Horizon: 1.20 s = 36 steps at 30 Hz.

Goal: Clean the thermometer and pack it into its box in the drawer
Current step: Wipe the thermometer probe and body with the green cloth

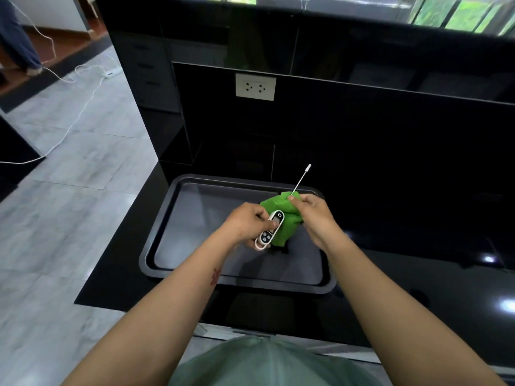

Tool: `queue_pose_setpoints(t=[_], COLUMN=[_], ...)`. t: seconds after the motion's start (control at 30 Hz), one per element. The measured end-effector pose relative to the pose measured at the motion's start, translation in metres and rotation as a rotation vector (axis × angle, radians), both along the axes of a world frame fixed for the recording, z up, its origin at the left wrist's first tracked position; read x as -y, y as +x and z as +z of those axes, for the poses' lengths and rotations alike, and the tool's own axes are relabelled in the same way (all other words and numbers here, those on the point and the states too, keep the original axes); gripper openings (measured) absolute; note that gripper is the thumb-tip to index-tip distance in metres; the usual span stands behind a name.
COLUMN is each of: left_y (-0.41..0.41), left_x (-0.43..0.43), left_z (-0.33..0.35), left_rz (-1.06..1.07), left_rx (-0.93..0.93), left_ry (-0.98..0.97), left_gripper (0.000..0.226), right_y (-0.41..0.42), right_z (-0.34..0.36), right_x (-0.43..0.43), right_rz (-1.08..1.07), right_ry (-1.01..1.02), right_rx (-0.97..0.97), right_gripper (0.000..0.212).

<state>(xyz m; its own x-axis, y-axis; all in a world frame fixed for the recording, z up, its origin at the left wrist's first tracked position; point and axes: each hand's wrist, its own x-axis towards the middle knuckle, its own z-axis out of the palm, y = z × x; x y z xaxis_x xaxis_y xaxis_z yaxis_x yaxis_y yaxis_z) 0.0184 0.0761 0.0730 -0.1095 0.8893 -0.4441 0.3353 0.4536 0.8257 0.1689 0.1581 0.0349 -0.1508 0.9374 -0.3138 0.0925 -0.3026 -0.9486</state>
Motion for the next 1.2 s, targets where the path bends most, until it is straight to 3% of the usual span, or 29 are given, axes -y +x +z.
queue_pose_setpoints(t=[0.13,0.37,0.5,0.77,1.03,1.2], left_y=[-0.007,-0.014,-0.014,-0.032,0.007,0.01], left_x=[0.001,0.011,0.011,0.013,0.01,0.006], left_z=[0.0,0.003,0.002,-0.002,-0.003,-0.002], left_rz=[0.018,-0.147,-0.169,-0.096,-0.051,-0.031], left_rx=[0.014,0.103,0.089,0.03,0.167,0.151], left_ry=[0.026,-0.099,-0.1,-0.082,-0.08,-0.065], left_gripper=[0.015,0.022,0.018,0.017,0.011,0.013], right_y=[0.02,0.049,0.044,0.043,0.017,0.021], right_z=[0.001,0.013,0.019,0.024,0.013,0.009], right_x=[-0.006,-0.029,-0.031,-0.028,-0.013,-0.006], right_rz=[-0.176,-0.485,-0.357,-0.117,-0.124,-0.098], right_ry=[-0.051,-0.172,-0.164,0.013,0.008,-0.012], right_rx=[-0.149,-0.429,-0.39,-0.091,-0.225,-0.185], right_gripper=[0.011,0.013,0.011,0.013,0.01,0.009])
